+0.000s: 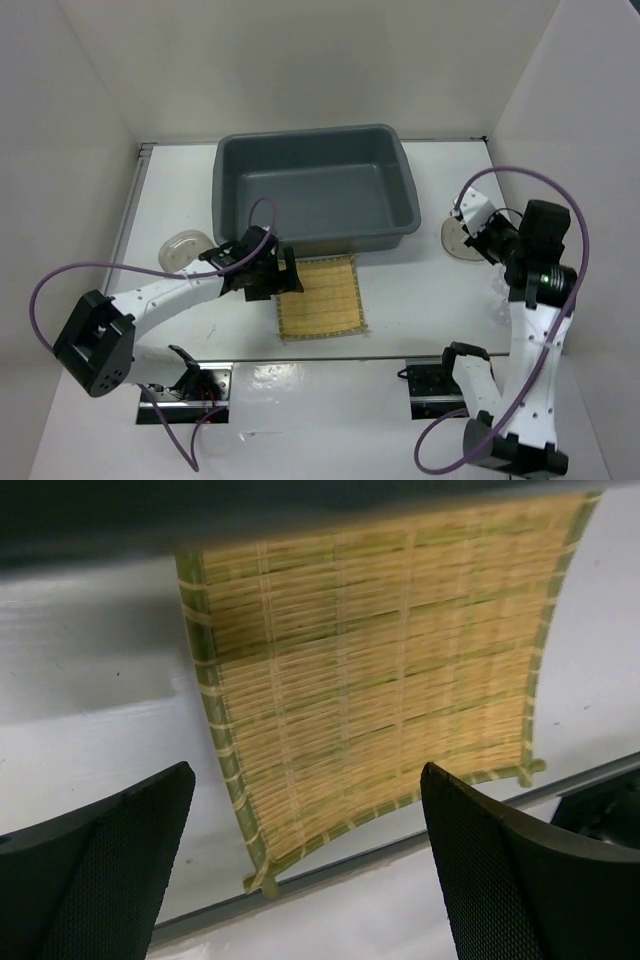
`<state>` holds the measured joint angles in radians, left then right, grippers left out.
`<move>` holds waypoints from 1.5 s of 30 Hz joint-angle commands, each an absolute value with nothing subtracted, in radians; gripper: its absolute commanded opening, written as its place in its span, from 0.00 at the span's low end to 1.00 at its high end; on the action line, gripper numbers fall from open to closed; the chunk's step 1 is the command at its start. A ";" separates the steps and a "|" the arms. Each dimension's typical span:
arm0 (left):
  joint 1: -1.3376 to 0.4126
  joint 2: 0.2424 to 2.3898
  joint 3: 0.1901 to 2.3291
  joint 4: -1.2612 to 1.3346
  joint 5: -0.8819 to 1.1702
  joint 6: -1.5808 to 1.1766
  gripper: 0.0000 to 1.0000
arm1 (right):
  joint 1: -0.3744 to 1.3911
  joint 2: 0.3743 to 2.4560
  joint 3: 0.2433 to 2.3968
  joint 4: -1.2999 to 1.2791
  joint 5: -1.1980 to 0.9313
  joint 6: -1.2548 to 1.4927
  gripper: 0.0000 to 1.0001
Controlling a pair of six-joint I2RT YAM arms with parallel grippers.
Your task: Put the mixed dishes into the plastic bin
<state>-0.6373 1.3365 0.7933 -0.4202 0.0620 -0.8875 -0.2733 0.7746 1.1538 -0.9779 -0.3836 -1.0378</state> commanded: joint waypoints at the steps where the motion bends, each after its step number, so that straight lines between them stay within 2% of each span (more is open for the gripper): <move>1: -0.635 1.248 0.766 -0.370 0.031 -0.945 1.00 | -0.279 0.885 1.216 -0.965 -0.512 -1.009 0.00; 5: -0.635 1.123 0.710 -0.402 -0.026 -0.999 1.00 | -0.197 1.015 1.238 -0.982 -0.532 -0.947 0.00; 8: -0.608 1.060 0.680 -0.414 -0.035 -1.008 1.00 | 0.090 1.062 1.191 -0.921 -0.323 -0.723 0.00; 9: -0.598 1.060 0.680 -0.414 -0.035 -1.008 1.00 | 0.235 1.062 1.174 -0.901 -0.290 -0.688 0.00; 15: -0.598 1.086 0.666 -0.400 0.000 -1.008 1.00 | 0.247 1.123 1.189 -0.928 -0.334 -0.699 0.00; 20: -0.589 1.137 0.618 -0.379 0.020 -1.043 1.00 | 0.397 1.222 1.158 -0.928 -0.255 -0.723 0.00; 27: -0.589 1.164 0.609 -0.365 0.020 -1.063 1.00 | 0.497 1.362 1.109 -0.828 -0.222 -0.755 0.00; 39: -0.531 1.218 0.554 -0.189 0.057 -1.025 1.00 | 0.833 1.538 0.971 -0.543 -0.138 -0.658 0.00; 45: -0.499 1.310 0.534 -0.120 0.132 -0.996 1.00 | 0.845 1.653 0.962 -0.483 -0.107 -0.658 0.00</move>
<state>-0.5156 1.2675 0.5465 -0.1898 0.0845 -1.0214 0.8490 1.6146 0.9722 -0.5743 -0.1421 -0.6765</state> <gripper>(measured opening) 1.000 0.001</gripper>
